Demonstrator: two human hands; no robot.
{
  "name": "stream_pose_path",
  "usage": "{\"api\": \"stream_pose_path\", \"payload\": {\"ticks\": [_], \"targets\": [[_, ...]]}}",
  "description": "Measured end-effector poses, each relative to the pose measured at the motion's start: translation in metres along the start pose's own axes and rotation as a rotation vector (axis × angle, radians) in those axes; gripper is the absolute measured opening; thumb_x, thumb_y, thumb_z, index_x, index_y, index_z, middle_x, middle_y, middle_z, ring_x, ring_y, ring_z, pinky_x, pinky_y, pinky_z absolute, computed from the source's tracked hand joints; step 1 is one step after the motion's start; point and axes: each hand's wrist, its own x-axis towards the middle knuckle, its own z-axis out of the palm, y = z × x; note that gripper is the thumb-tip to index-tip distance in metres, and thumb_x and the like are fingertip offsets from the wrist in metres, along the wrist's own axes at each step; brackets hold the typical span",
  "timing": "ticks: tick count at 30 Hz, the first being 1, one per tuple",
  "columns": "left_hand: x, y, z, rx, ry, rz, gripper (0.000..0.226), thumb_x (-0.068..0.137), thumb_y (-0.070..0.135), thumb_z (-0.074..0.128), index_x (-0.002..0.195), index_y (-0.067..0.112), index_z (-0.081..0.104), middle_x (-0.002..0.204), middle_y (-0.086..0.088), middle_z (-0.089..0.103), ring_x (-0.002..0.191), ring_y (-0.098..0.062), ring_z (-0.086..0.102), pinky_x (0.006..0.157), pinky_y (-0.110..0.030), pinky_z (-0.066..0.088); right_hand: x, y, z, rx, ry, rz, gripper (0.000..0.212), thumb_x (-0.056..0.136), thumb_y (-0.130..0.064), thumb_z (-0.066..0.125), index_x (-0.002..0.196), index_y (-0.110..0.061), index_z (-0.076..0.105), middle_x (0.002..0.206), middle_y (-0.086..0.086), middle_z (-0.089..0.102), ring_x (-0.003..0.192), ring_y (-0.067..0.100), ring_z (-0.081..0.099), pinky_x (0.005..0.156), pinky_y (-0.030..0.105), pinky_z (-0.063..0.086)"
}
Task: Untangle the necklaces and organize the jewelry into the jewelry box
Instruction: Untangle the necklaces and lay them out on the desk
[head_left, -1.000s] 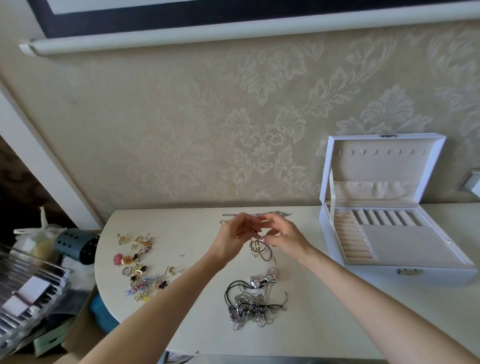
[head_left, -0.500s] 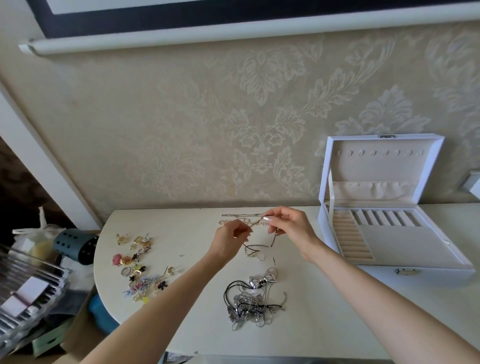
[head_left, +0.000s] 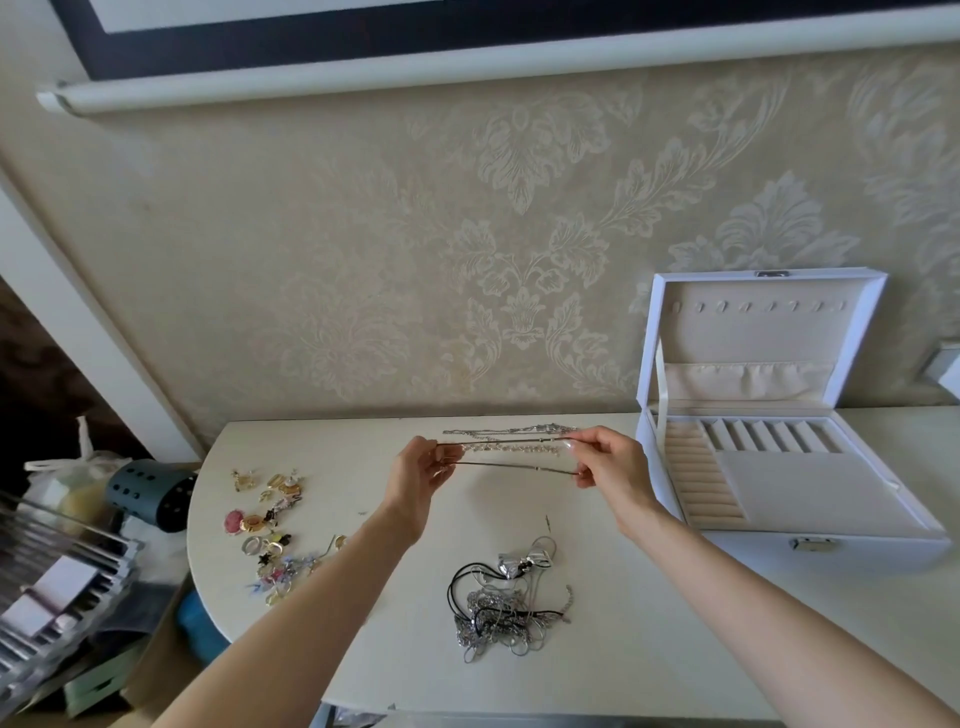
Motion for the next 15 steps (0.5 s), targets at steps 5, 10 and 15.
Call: {"api": "stream_pose_path", "payload": {"ticks": [5,10,15], "targets": [[0.001,-0.003,-0.010,-0.407,-0.036,-0.123,0.029,0.091,0.014,0.043,0.062,0.012,0.042,0.063,-0.005,0.059,0.079,-0.021,0.059,0.083,-0.034,0.047,-0.001,0.001,0.005,0.008,-0.036,-0.014,0.008,0.085,-0.003,0.064,0.084,-0.008,0.069,0.057,0.006,0.057,0.050,0.011,0.052,0.053,0.019,0.048],[0.001,-0.003,-0.009,-0.222,0.012,-0.126,0.023,0.096,0.017,0.049,0.075,0.009,0.056,0.058,0.000,0.050,0.052,-0.012,0.053,0.054,-0.022,0.050,-0.002,0.001,0.005,-0.004,-0.058,-0.006,0.006,0.085,-0.005,0.064,0.088,-0.005,0.070,0.055,0.006,0.054,0.047,0.011,0.048,0.049,0.021,0.043],[0.004,-0.013,-0.013,0.393,0.081,0.014,0.013,0.093,0.007,0.055,0.085,0.005,0.066,0.071,-0.005,0.059,0.061,-0.013,0.054,0.053,-0.018,0.048,-0.004,-0.002,0.006,0.019,-0.109,0.023,0.010,0.086,-0.006,0.064,0.089,-0.010,0.073,0.057,0.003,0.056,0.047,0.010,0.050,0.044,0.017,0.040]]}}
